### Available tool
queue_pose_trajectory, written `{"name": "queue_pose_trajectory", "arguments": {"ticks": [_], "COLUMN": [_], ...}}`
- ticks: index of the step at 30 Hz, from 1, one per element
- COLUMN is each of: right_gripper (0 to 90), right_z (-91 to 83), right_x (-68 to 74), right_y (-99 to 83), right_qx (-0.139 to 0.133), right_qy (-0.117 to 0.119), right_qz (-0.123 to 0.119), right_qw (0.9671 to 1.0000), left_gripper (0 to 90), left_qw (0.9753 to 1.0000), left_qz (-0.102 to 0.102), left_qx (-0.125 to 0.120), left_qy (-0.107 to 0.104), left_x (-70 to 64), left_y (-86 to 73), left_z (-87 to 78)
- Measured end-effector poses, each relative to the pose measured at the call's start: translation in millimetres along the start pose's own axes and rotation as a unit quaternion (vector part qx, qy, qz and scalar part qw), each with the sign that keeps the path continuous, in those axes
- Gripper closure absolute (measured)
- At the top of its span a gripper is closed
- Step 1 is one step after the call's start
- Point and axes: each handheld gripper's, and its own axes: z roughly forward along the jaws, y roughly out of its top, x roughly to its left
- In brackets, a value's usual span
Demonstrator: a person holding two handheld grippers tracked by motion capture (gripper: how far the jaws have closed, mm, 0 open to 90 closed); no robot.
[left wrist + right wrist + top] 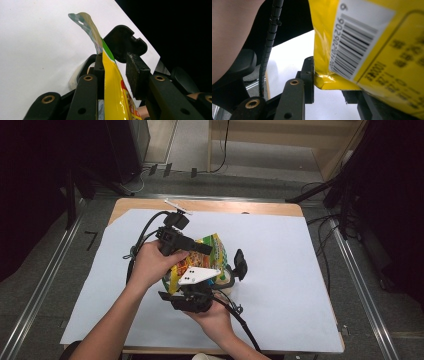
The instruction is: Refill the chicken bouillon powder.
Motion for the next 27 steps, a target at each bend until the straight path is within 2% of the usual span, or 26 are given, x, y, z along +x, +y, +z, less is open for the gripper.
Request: {"name": "queue_pose_trajectory", "arguments": {"ticks": [6,27], "right_gripper": [69.0,69.1], "right_z": [0.9,1.5], "right_x": [-0.2,-1.1], "right_y": [-0.9,-2.3], "right_qx": [0.002,0.004], "right_qy": [0.003,-0.006], "right_qz": [0.003,0.001], "right_qw": [1.0,1.0], "left_gripper": [71.6,72.2], "left_qw": [1.0,1.0], "left_qz": [-0.002,0.0], "left_qx": [0.006,0.006], "left_qy": [-0.001,0.0], "left_x": [2.8,4.1], "left_y": [0.4,0.5], "left_z": [1.9,4.0]}}
